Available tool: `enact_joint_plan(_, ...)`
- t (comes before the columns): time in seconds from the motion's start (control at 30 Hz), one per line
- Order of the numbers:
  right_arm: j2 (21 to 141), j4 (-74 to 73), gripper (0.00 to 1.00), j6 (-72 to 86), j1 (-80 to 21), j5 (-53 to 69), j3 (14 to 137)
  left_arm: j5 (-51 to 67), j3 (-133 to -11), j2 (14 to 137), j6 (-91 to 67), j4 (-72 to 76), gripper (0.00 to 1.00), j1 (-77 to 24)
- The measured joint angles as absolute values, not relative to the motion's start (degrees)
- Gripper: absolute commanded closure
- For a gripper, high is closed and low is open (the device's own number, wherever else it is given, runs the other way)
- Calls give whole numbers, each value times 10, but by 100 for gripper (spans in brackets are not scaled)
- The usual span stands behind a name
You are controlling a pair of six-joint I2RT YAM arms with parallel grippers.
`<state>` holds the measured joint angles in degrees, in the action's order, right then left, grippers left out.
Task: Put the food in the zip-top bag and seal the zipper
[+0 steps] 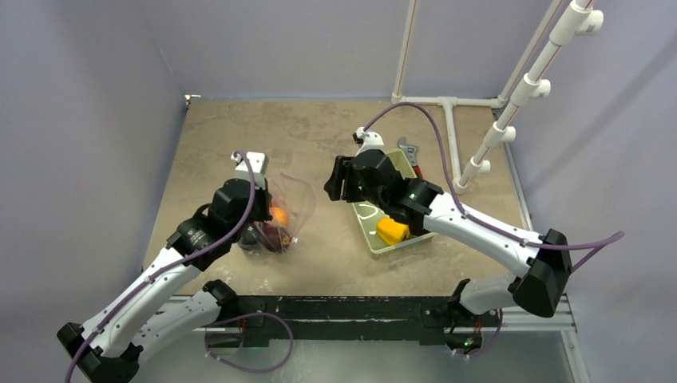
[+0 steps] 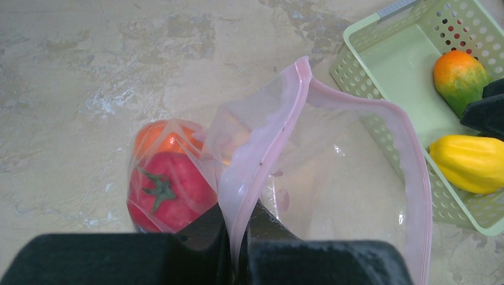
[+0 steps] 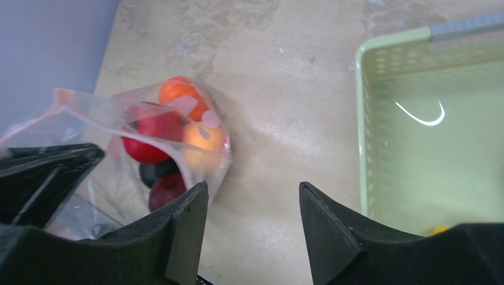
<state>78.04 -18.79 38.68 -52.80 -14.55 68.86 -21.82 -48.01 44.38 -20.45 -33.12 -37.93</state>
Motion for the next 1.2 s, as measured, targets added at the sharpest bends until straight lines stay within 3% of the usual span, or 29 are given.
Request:
enact_joint_plan(0.73,886,-305,43,461,-522,-229,635,-218,-480,450,-204,-326,100,-379)
enact_joint_plan(1.1,899,-303,62,463,-522,-230,632,-218,-480,451,-204,-326,100,-379)
enact_joint_plan(1.17,908,-302,69,463,-522,-230,632,-218,-480,451,-204,-326,100,-379)
enact_joint_plan(1.2,912,-301,78,463,-522,-230,632,-218,-480,451,-204,-326,100,-379)
